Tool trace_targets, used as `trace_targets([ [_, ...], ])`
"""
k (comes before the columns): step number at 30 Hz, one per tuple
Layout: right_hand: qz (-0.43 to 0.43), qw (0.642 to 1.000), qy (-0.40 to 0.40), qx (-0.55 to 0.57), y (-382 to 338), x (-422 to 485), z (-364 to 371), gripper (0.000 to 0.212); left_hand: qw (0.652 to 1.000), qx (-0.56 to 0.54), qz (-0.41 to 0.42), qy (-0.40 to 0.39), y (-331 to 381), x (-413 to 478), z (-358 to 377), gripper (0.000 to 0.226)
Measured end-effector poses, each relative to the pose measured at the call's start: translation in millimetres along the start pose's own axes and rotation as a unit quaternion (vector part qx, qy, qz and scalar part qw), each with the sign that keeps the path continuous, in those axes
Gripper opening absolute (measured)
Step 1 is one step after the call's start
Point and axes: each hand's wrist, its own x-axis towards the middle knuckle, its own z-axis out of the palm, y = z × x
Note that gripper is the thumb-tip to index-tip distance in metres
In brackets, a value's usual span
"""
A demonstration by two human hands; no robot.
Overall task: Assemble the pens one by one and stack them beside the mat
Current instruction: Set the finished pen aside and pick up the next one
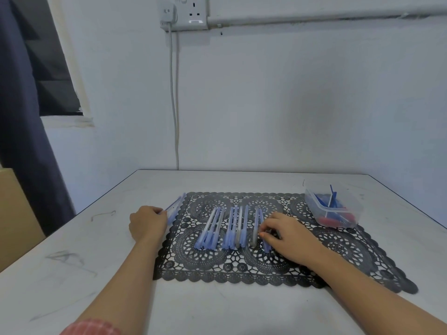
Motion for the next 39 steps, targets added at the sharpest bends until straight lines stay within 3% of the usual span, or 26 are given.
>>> trace_targets([
  [3, 0.004, 1.0, 0.002, -0.003, 0, 0, 0, 0.012, 1.0, 0.028, 0.003, -0.003, 1, -1, 1, 0.019],
  [12, 0.031, 0.999, 0.014, -0.009, -1, 0, -1, 0.007, 0.999, -0.05, 0.001, -0.02, 6, -3, 1, 0.032],
  [19, 0.077, 0.997, 0.021, -0.003, 1, 1, -4, 0.005, 0.995, -0.04, -0.029, -0.089, 13, 1, -9, 0.01],
  [24, 0.095, 0.995, 0.031, 0.014, 0, 2, -5, 0.003, 0.996, -0.036, -0.007, -0.077, 8, 5, -8, 0.028],
  [32, 0.131, 0.991, 0.021, 0.023, -3, 1, -6, 0.034, 0.995, -0.062, 0.016, -0.07, 5, 6, -5, 0.023],
  [39, 0.145, 0.988, 0.044, 0.012, -6, 3, -9, 0.041, 0.996, -0.06, 0.025, -0.063, 5, 4, -3, 0.017],
])
